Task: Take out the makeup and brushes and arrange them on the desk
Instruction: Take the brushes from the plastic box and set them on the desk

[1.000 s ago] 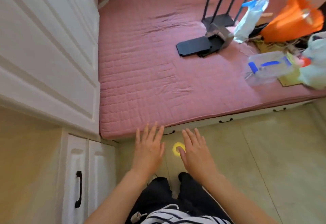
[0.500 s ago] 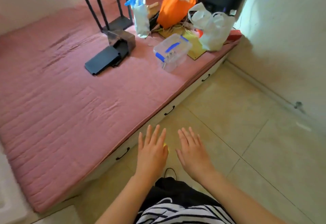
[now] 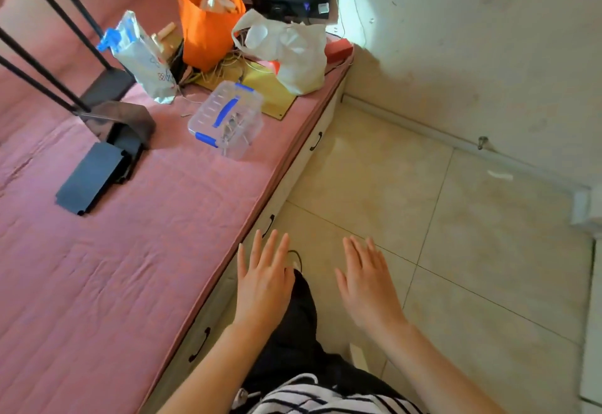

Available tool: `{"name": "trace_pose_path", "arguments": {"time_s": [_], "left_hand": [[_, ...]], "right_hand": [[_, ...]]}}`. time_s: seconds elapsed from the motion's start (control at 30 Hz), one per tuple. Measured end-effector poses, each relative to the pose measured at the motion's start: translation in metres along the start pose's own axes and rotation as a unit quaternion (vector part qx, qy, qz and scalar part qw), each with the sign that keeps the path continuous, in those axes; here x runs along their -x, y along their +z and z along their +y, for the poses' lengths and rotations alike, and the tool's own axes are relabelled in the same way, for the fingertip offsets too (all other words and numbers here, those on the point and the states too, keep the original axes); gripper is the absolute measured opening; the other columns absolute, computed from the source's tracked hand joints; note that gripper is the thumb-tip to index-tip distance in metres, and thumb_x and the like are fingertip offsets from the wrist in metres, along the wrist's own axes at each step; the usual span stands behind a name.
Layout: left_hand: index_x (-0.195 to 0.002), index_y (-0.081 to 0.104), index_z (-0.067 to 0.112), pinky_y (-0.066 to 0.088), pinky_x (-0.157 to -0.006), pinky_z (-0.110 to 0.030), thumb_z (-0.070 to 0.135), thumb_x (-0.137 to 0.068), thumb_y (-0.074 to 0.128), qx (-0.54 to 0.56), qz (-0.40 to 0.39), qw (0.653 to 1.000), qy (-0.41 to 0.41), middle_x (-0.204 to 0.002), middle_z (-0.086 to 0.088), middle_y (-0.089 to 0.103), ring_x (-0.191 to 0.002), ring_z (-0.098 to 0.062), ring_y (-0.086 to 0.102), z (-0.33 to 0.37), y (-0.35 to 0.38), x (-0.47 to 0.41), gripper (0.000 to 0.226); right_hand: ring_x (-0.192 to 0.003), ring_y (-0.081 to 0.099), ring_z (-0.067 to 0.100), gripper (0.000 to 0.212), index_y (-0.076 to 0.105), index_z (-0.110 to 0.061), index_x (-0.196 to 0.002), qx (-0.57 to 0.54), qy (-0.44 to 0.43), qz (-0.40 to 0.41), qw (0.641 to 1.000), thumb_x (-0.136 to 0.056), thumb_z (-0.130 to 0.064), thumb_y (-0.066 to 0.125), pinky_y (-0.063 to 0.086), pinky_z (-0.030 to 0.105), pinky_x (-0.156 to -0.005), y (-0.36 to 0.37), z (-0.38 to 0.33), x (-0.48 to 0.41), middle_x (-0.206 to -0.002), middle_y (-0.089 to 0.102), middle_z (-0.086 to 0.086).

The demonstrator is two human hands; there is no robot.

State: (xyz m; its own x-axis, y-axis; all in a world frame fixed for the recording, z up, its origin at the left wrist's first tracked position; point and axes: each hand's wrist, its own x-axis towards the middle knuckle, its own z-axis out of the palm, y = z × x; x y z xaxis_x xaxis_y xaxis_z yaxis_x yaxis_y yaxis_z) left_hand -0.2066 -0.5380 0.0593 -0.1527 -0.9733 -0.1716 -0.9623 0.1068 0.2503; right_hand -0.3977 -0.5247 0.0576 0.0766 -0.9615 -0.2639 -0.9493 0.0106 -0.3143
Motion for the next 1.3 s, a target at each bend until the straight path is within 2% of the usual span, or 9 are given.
{"name": "trace_pose_path", "arguments": {"time_s": [0.2, 0.5, 0.67, 0.83, 0.97, 1.13, 1.3], "left_hand": [[-0.150, 0.028, 0.021, -0.009, -0.115, -0.043, 0.028, -0.097, 0.047, 0.007, 0.003, 1.000, 0.019, -0.158, -0.002, 0.023, -0.148, -0.024, 0.000, -0.008, -0.011, -0.089, 0.057], [-0.146, 0.034, 0.017, 0.014, -0.117, -0.053, 0.021, -0.094, 0.050, 0.010, 0.017, 0.997, 0.075, -0.153, -0.005, 0.034, -0.147, -0.029, 0.014, -0.005, -0.053, -0.252, 0.055], [-0.147, 0.032, 0.017, 0.008, -0.119, -0.049, 0.026, -0.097, 0.045, 0.008, 0.022, 0.998, 0.061, -0.155, -0.004, 0.030, -0.148, -0.027, 0.010, -0.004, -0.064, -0.317, 0.053], [-0.146, 0.037, 0.015, 0.011, -0.119, -0.052, 0.026, -0.097, 0.048, 0.022, 0.029, 0.999, 0.019, -0.154, -0.006, 0.034, -0.147, -0.028, 0.014, 0.003, -0.068, -0.368, 0.052], [-0.146, 0.037, 0.016, 0.011, -0.119, -0.050, 0.025, -0.097, 0.048, 0.027, 0.036, 0.998, -0.034, -0.154, -0.006, 0.033, -0.147, -0.028, 0.013, 0.012, -0.067, -0.406, 0.051], [-0.144, 0.040, 0.012, 0.017, -0.118, -0.052, 0.023, -0.096, 0.052, 0.046, 0.048, 0.990, -0.123, -0.152, -0.009, 0.036, -0.146, -0.031, 0.018, 0.027, -0.070, -0.442, 0.051], [-0.147, 0.035, 0.012, 0.015, -0.119, -0.049, 0.020, -0.096, 0.051, 0.088, 0.071, 0.967, -0.227, -0.154, -0.008, 0.032, -0.147, -0.030, 0.014, 0.027, -0.070, -0.469, 0.054]], "right_hand": [[-0.147, -0.002, 0.027, 0.062, 0.008, -0.013, -0.152, -0.014, 0.038, 0.013, 0.999, -0.101, -0.042, 0.026, 0.000, 0.036, -0.115, -0.025, 0.011, -0.071, -0.160, 0.011, 0.005], [-0.147, -0.004, 0.028, 0.061, 0.007, -0.014, -0.152, -0.020, 0.034, 0.033, 0.999, -0.101, -0.040, 0.028, 0.001, 0.039, -0.117, -0.085, 0.011, -0.213, -0.160, 0.010, 0.005], [-0.147, 0.000, 0.030, 0.060, 0.012, -0.012, -0.152, -0.011, 0.007, 0.031, 0.999, -0.101, -0.039, 0.030, 0.010, 0.043, -0.120, -0.107, 0.013, -0.281, -0.159, 0.016, 0.007], [-0.147, -0.003, 0.029, 0.060, 0.009, -0.013, -0.152, -0.007, -0.026, 0.021, 0.999, -0.101, -0.040, 0.028, 0.004, 0.040, -0.117, -0.126, 0.025, -0.348, -0.159, 0.012, 0.007], [-0.147, -0.001, 0.030, 0.059, 0.011, -0.011, -0.151, 0.014, -0.072, 0.003, 0.997, -0.102, -0.038, 0.029, 0.008, 0.043, -0.120, -0.146, 0.040, -0.403, -0.159, 0.014, 0.008], [-0.147, -0.005, 0.030, 0.059, 0.008, -0.010, -0.152, 0.049, -0.149, -0.047, 0.986, -0.102, -0.036, 0.028, 0.008, 0.043, -0.120, -0.170, 0.058, -0.465, -0.160, 0.006, 0.008], [-0.147, -0.006, 0.030, 0.060, 0.008, -0.009, -0.152, 0.079, -0.236, -0.096, 0.964, -0.102, -0.036, 0.028, 0.006, 0.043, -0.120, -0.180, 0.053, -0.532, -0.160, 0.005, 0.009]]}}
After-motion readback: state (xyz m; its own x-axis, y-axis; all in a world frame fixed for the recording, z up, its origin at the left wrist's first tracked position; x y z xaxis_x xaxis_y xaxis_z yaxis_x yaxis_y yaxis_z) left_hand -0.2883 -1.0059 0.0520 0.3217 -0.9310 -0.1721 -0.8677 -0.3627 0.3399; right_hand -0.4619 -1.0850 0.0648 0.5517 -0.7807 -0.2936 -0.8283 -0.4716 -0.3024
